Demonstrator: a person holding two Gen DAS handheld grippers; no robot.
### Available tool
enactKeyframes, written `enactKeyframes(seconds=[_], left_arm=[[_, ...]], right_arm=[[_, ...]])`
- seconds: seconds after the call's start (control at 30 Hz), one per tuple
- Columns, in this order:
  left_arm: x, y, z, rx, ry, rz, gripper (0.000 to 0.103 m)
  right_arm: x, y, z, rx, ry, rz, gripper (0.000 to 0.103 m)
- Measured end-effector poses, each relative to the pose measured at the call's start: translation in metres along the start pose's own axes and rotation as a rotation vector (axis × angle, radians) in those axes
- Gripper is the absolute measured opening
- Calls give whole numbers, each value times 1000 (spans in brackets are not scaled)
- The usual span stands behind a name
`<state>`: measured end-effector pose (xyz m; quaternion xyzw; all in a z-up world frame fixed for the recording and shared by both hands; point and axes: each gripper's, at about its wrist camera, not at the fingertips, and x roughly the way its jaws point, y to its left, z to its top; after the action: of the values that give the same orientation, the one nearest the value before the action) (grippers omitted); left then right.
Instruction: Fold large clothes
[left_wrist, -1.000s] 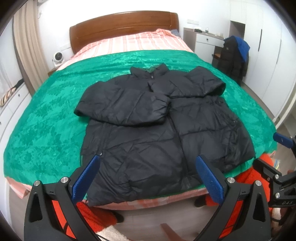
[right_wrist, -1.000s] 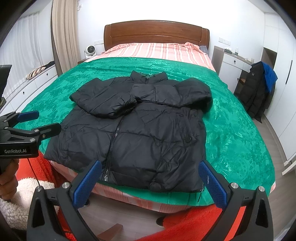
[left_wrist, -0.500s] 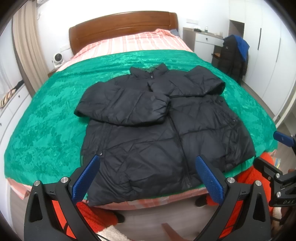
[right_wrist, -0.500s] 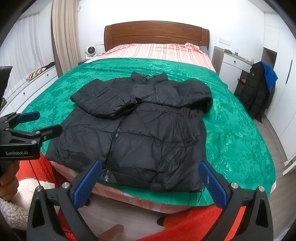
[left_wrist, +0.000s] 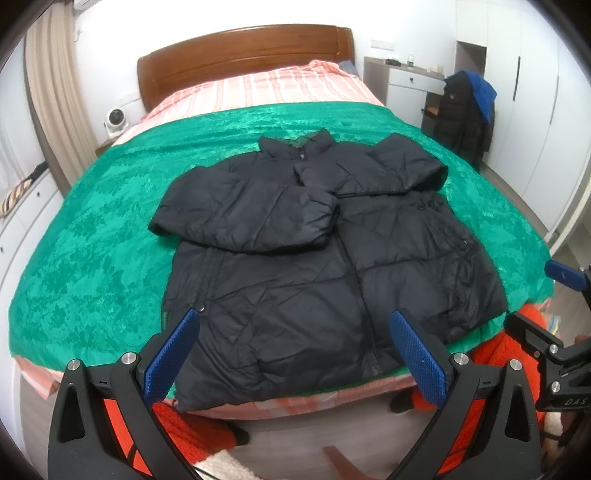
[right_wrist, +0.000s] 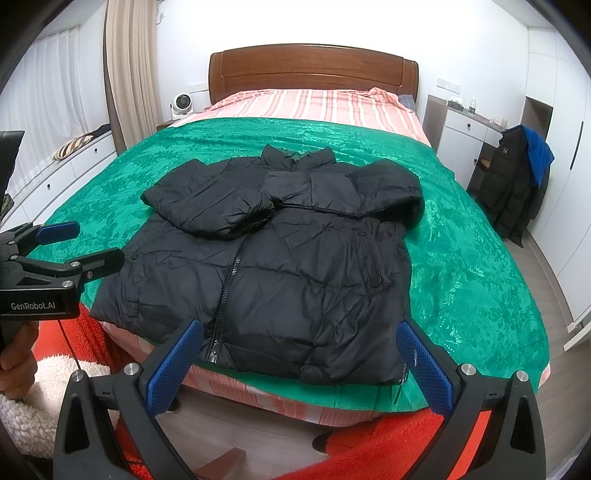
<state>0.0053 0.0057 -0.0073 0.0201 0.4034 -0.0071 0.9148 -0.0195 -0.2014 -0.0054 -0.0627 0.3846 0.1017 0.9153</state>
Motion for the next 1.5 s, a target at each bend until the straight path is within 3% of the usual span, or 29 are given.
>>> enactKeyframes(seconds=[1.5], left_arm=[[12,4,-11,-5,41,13,103]], right_arm=[[17,-3,-5,6,60,-25,103]])
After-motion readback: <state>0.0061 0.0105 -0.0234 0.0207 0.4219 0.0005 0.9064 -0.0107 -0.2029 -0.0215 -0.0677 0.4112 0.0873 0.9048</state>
